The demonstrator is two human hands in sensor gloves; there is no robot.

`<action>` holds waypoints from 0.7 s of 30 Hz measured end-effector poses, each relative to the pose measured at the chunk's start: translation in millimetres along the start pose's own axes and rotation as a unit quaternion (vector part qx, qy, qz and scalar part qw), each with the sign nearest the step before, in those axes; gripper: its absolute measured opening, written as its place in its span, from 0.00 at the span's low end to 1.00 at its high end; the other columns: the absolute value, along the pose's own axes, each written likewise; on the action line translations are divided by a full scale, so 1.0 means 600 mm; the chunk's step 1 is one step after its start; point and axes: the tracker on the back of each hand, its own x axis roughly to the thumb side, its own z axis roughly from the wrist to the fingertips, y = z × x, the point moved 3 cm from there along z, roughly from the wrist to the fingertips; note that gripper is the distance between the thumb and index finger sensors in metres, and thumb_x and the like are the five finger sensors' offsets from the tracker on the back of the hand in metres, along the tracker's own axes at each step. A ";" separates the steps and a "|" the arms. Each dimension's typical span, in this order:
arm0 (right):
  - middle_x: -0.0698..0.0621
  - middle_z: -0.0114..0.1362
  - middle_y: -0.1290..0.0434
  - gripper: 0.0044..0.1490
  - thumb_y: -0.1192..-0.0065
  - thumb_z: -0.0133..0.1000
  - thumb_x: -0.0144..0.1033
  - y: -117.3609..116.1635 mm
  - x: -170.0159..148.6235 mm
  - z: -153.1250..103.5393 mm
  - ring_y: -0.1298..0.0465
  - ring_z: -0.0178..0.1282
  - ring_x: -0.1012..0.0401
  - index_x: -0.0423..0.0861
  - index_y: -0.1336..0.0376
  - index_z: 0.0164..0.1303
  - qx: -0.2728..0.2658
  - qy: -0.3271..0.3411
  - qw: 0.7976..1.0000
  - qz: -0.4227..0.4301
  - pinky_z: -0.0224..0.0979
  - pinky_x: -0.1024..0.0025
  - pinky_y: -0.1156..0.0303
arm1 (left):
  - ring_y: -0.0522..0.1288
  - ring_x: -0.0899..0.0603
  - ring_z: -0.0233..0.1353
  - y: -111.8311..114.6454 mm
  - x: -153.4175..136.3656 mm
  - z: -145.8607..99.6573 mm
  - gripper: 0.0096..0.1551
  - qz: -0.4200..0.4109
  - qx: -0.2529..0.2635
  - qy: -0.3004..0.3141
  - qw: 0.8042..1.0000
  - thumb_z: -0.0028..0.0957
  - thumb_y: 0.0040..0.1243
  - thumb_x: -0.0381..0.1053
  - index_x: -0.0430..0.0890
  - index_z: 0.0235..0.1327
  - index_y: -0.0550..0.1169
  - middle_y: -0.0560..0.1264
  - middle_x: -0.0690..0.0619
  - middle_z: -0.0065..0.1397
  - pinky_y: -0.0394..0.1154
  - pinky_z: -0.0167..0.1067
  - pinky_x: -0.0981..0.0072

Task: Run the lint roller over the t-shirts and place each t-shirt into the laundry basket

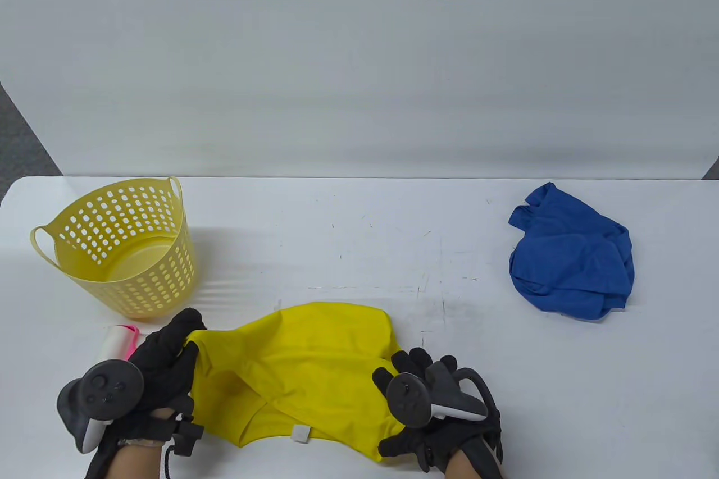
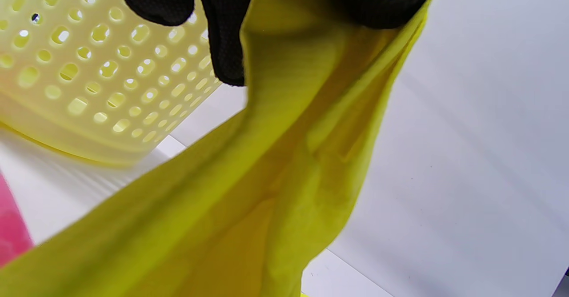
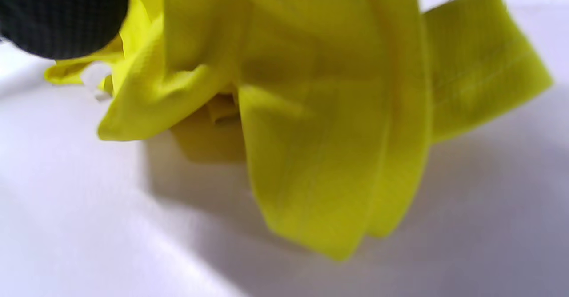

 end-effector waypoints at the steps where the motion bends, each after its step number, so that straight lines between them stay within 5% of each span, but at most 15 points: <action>1: 0.33 0.82 0.61 0.64 0.36 0.40 0.68 -0.011 0.003 0.009 0.59 0.77 0.31 0.49 0.61 0.76 0.015 -0.006 0.999 -0.027 0.67 0.22 0.60 | 0.79 0.40 0.69 0.000 -0.002 0.000 0.26 0.000 0.000 -0.002 1.000 0.59 0.56 0.57 0.56 0.71 0.70 0.80 0.54 0.67 0.66 0.71 0.34; 5: 0.36 0.82 0.57 0.59 0.33 0.45 0.57 -0.026 0.004 0.026 0.53 0.79 0.34 0.53 0.65 0.73 0.047 -0.045 0.993 -0.096 0.68 0.23 0.59 | 0.79 0.40 0.69 -0.001 -0.007 0.001 0.26 0.006 -0.001 -0.008 1.000 0.59 0.56 0.57 0.56 0.71 0.70 0.80 0.54 0.67 0.66 0.71 0.34; 8: 0.39 0.71 0.34 0.47 0.33 0.46 0.51 0.004 -0.004 0.022 0.30 0.66 0.43 0.51 0.51 0.72 -0.067 -0.037 0.991 -0.109 0.68 0.33 0.42 | 0.79 0.40 0.69 -0.005 -0.011 0.001 0.26 0.005 0.001 -0.011 1.000 0.59 0.56 0.57 0.56 0.71 0.70 0.80 0.54 0.67 0.66 0.71 0.34; 10: 0.42 0.62 0.25 0.38 0.33 0.46 0.49 0.027 -0.017 0.005 0.23 0.56 0.47 0.50 0.40 0.65 -0.149 -0.045 0.984 -0.088 0.64 0.36 0.35 | 0.79 0.40 0.69 -0.007 -0.013 0.001 0.26 0.002 0.003 -0.013 1.000 0.59 0.56 0.57 0.56 0.71 0.70 0.80 0.54 0.67 0.66 0.71 0.34; 15: 0.43 0.62 0.23 0.34 0.34 0.45 0.52 0.070 -0.063 -0.053 0.22 0.57 0.46 0.50 0.34 0.60 -0.272 -0.042 0.961 0.032 0.64 0.36 0.34 | 0.79 0.40 0.69 -0.012 -0.020 0.002 0.26 -0.002 0.009 -0.019 1.000 0.59 0.56 0.57 0.56 0.71 0.70 0.80 0.54 0.67 0.66 0.71 0.34; 18: 0.43 0.65 0.24 0.34 0.32 0.45 0.52 0.081 -0.095 -0.081 0.23 0.61 0.44 0.50 0.34 0.60 -0.296 -0.017 0.946 0.130 0.65 0.33 0.37 | 0.79 0.40 0.69 -0.016 -0.024 0.001 0.26 -0.004 0.018 -0.029 0.999 0.59 0.56 0.56 0.56 0.71 0.70 0.80 0.54 0.67 0.66 0.71 0.34; 21: 0.43 0.67 0.24 0.35 0.32 0.45 0.53 0.089 -0.132 -0.108 0.23 0.63 0.44 0.50 0.34 0.61 -0.346 -0.007 0.913 0.216 0.65 0.32 0.37 | 0.80 0.40 0.69 -0.023 -0.030 -0.001 0.26 0.000 0.036 -0.046 0.998 0.60 0.56 0.55 0.56 0.71 0.69 0.80 0.54 0.67 0.67 0.71 0.35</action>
